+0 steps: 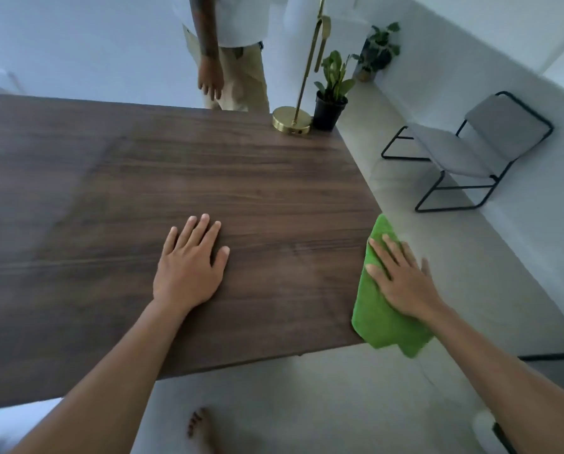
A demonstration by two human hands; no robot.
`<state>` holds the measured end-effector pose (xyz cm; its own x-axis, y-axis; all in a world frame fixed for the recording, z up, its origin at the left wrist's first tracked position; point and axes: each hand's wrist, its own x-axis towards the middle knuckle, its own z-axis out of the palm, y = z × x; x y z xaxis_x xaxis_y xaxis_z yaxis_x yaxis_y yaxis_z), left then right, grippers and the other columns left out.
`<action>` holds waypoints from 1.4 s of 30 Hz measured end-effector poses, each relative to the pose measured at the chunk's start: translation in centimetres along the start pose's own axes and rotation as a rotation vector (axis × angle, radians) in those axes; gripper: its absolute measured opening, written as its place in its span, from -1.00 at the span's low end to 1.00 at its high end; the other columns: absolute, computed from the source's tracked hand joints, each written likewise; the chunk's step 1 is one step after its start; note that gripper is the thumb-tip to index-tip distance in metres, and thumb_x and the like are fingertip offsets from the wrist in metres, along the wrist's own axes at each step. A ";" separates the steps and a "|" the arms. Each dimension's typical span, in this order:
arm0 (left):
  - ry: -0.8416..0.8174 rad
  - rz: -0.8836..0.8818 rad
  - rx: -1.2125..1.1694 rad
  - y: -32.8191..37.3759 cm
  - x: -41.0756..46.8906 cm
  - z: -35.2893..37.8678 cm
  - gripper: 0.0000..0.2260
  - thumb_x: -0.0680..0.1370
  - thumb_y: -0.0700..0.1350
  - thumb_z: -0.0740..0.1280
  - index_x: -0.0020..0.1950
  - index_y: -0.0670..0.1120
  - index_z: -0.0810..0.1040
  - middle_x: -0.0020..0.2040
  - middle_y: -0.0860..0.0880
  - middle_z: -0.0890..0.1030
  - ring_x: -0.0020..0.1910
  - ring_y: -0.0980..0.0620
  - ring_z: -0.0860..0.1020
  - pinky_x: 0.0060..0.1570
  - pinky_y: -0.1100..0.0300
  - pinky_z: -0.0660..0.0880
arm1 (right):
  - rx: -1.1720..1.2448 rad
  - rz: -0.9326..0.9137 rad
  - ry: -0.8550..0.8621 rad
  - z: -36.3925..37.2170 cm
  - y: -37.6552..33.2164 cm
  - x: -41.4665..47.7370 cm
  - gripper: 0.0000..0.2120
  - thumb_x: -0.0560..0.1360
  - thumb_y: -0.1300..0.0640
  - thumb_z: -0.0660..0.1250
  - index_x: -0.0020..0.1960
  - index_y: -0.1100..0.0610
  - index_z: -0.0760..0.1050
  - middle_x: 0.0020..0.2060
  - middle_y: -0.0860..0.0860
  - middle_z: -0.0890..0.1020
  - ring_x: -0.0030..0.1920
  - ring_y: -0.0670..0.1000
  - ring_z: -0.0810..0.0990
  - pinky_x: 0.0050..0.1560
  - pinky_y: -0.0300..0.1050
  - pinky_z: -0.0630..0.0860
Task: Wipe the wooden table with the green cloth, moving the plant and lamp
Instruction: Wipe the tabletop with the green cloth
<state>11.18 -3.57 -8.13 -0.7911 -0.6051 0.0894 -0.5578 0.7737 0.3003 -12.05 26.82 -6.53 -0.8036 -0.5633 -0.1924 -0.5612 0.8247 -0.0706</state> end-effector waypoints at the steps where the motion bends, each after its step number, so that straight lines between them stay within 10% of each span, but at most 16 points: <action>1: 0.011 -0.012 -0.002 0.0 -0.2 0.1 -0.49 0.64 0.13 0.03 0.58 0.02 0.13 0.60 0.03 0.06 0.57 0.07 -0.06 0.53 0.05 -0.16 | -0.009 0.048 0.006 -0.1 -1.2 1.9 -0.39 0.53 -0.38 -0.25 0.56 -0.27 -0.17 0.59 -0.15 -0.17 0.58 0.05 -0.22 0.49 0.35 -0.19; 11: 0.050 -0.110 0.022 0.2 -0.2 0.1 -0.50 0.64 0.08 0.00 0.57 -0.02 0.14 0.59 -0.05 0.09 0.57 -0.04 -0.02 0.52 -0.06 -0.11 | 0.007 -0.460 0.029 3.2 -14.5 -8.4 -0.38 0.53 -0.40 -0.21 0.56 -0.28 -0.09 0.59 -0.17 -0.10 0.58 0.10 -0.25 0.49 0.29 -0.10; 15: 0.053 -0.112 0.034 0.2 -0.1 0.2 -0.50 0.64 0.09 -0.02 0.57 -0.02 0.13 0.59 -0.04 0.09 0.58 -0.03 -0.03 0.53 -0.06 -0.11 | -0.007 -0.347 0.016 2.2 -6.7 -7.3 -0.41 0.48 -0.45 -0.31 0.50 -0.41 -0.18 0.56 -0.28 -0.15 0.57 -0.04 -0.27 0.42 0.17 0.24; 20: 0.066 -0.117 0.035 0.4 0.1 0.5 -0.51 0.64 0.06 -0.01 0.56 -0.04 0.17 0.59 -0.07 0.12 0.57 -0.06 -0.01 0.52 -0.09 -0.09 | -0.046 -0.065 0.017 0.4 -9.4 3.9 -0.31 0.47 -0.45 -0.35 0.55 -0.26 -0.23 0.58 -0.10 -0.19 0.57 0.16 -0.25 0.46 0.43 -0.19; 27: 0.107 -0.106 -0.045 0.0 0.0 0.2 -0.57 0.64 -0.06 0.08 0.52 -0.04 0.28 0.57 -0.05 0.20 0.56 -0.04 0.07 0.52 -0.05 -0.06 | 0.023 -0.526 0.056 3.5 -19.3 -7.1 -0.41 0.56 -0.35 -0.13 0.57 -0.25 -0.03 0.59 -0.14 -0.03 0.59 0.11 -0.19 0.51 0.27 -0.24; 37: 0.108 -0.109 -0.009 0.4 -0.1 0.3 -0.56 0.65 -0.04 0.03 0.54 -0.05 0.24 0.57 -0.07 0.17 0.57 -0.06 0.04 0.52 -0.07 -0.06 | -0.051 -0.043 0.032 0.9 -10.6 4.3 -0.37 0.54 -0.34 -0.34 0.57 -0.19 -0.25 0.58 -0.04 -0.20 0.56 0.16 -0.25 0.46 0.43 -0.20; 42: 0.124 -0.106 -0.024 0.2 0.0 0.3 -0.57 0.63 -0.06 0.07 0.52 -0.05 0.29 0.56 -0.07 0.22 0.56 -0.06 0.09 0.51 -0.07 -0.03 | -0.024 -0.300 0.084 2.2 -20.1 0.0 -0.34 0.55 -0.36 -0.26 0.59 -0.13 -0.15 0.59 -0.02 -0.13 0.57 0.21 -0.21 0.46 0.42 -0.22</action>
<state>11.04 -3.35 -8.35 -0.6899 -0.7032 0.1723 -0.6295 0.7001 0.3370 -0.36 10.38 -7.27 -0.6140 -0.7847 -0.0852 -0.7797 0.6198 -0.0891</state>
